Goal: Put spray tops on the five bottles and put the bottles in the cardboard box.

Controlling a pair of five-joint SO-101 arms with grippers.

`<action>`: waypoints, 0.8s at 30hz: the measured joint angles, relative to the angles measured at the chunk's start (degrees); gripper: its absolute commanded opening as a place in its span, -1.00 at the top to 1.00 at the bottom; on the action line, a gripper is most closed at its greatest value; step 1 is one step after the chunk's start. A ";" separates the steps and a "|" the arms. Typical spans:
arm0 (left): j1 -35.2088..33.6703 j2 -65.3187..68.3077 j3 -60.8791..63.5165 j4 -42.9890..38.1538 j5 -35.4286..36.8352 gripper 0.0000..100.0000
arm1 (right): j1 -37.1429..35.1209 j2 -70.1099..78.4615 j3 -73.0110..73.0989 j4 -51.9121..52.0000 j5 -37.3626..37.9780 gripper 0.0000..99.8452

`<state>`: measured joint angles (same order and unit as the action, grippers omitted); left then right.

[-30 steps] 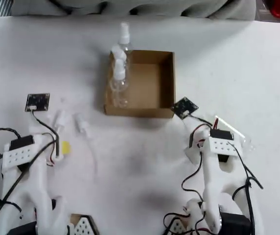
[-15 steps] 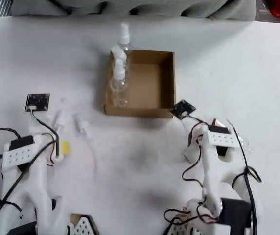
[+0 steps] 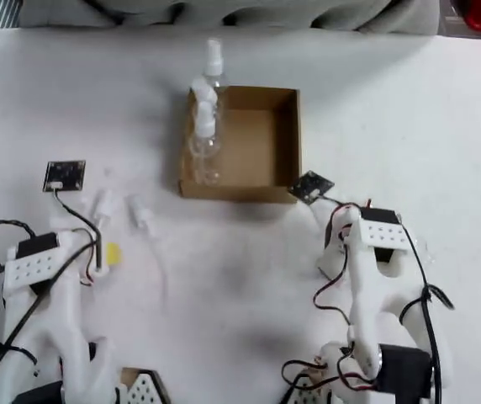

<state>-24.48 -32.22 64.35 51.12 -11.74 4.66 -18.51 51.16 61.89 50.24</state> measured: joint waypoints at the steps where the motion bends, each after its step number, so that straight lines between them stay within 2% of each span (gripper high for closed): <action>1: 0.00 0.00 0.00 0.00 0.00 0.49 | 0.00 -0.18 0.00 0.62 1.14 0.38; 5: 0.00 0.00 0.00 0.00 0.00 0.49 | -0.09 -0.53 0.00 1.67 3.69 0.40; 17: 0.00 0.00 0.00 0.00 0.00 0.49 | 0.09 -0.53 -0.09 1.49 4.48 0.96; 24: 0.00 0.00 0.00 0.00 0.00 0.49 | 1.58 -1.23 -1.32 2.02 -1.76 0.97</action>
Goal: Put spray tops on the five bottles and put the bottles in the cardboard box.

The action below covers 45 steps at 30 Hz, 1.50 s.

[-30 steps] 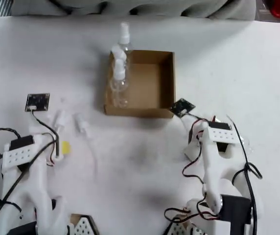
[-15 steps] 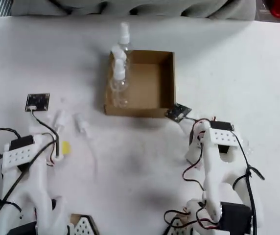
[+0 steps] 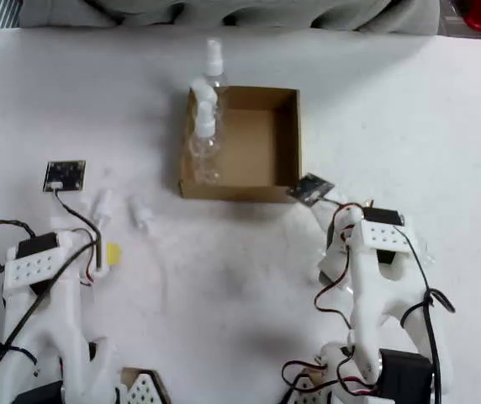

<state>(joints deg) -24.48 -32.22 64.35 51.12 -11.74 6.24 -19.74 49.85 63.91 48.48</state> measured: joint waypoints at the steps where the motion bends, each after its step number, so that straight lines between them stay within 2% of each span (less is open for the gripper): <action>1: 0.00 0.00 0.00 0.00 0.00 0.49 | 0.44 0.00 -0.79 0.00 -1.14 0.97; 9: 0.00 0.00 0.00 0.00 0.00 0.49 | 5.63 0.00 -13.71 9.32 -10.20 0.97; 15: 0.00 0.00 0.00 0.00 0.00 0.48 | 6.24 0.09 -24.35 14.42 -19.96 0.97; 25: -0.09 0.00 0.18 0.00 -0.97 0.49 | -5.19 0.09 -33.85 12.92 -46.68 0.97; 31: 0.00 0.00 0.26 0.00 -3.43 0.49 | -12.75 0.09 -34.11 9.14 -48.62 0.97; 36: -0.09 0.00 0.26 0.00 -3.60 0.48 | -13.54 -1.49 -34.11 7.30 -48.97 0.97; 40: 0.00 0.00 0.26 0.00 -3.60 0.48 | -13.89 -9.23 -31.03 5.01 -48.97 0.97; 45: 0.00 0.00 0.26 0.00 -3.60 0.49 | -13.71 -23.82 -18.64 -1.93 -48.97 0.97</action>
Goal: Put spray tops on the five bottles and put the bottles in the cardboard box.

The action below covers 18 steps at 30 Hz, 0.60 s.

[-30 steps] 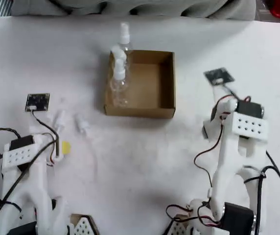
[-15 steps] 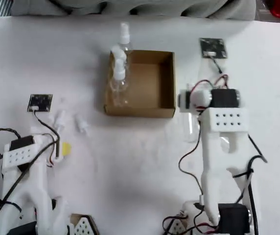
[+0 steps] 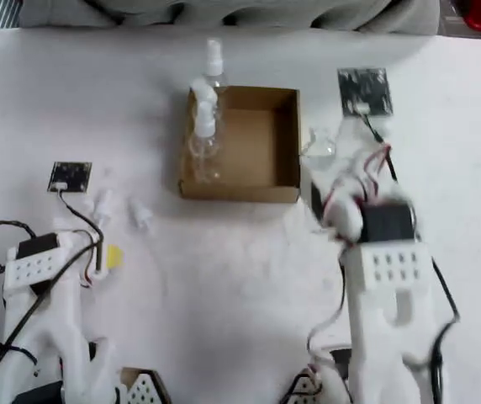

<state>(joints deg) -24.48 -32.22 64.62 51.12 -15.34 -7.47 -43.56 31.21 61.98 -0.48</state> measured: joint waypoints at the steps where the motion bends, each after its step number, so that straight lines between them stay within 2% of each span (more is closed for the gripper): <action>1: 0.00 0.00 0.00 0.00 0.00 0.49 | 0.09 -3.25 3.25 -2.29 0.00 0.97; 5: 0.00 0.00 0.00 0.00 0.00 0.49 | -0.26 -16.00 16.70 -13.80 0.00 0.97; 13: 0.00 0.00 0.00 0.00 0.00 0.49 | -0.18 -32.79 40.26 -45.89 0.00 0.97; 18: 0.00 0.00 0.00 0.00 0.00 0.49 | 1.23 -35.78 44.31 -53.80 0.00 0.97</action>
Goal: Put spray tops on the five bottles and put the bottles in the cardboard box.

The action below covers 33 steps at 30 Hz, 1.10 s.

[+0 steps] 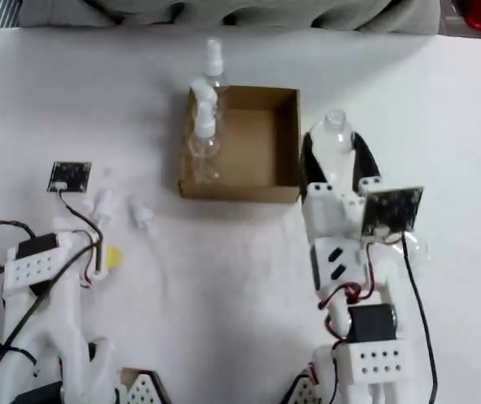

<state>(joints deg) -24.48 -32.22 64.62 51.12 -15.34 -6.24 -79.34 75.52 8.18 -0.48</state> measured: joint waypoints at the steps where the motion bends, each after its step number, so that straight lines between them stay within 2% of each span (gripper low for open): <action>1: 0.00 0.00 0.00 0.00 0.00 0.49 | 0.53 -0.44 0.70 -1.14 0.00 0.97; 5: 0.00 0.00 0.00 0.00 0.00 0.49 | 3.08 -2.81 4.48 -4.84 0.00 0.97; 12: 0.00 0.00 0.00 0.00 0.00 0.49 | 4.92 -13.71 12.92 -5.19 0.00 0.97; 16: 0.00 0.00 0.00 0.00 0.00 0.49 | 4.75 -21.98 16.18 0.09 -0.53 0.97; 22: 0.00 0.00 0.00 0.00 0.00 0.49 | 3.43 -22.51 16.70 9.32 -7.65 0.97; 29: 0.00 0.00 -0.18 0.00 0.26 0.48 | 0.88 -23.03 18.73 15.38 -9.14 0.97; 33: 1.76 0.00 -4.66 3.60 7.03 0.48 | -0.09 -22.95 20.40 14.86 -9.14 0.97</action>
<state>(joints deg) -22.73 -32.22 59.96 54.73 -8.31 -6.33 -102.29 95.91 23.03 -9.63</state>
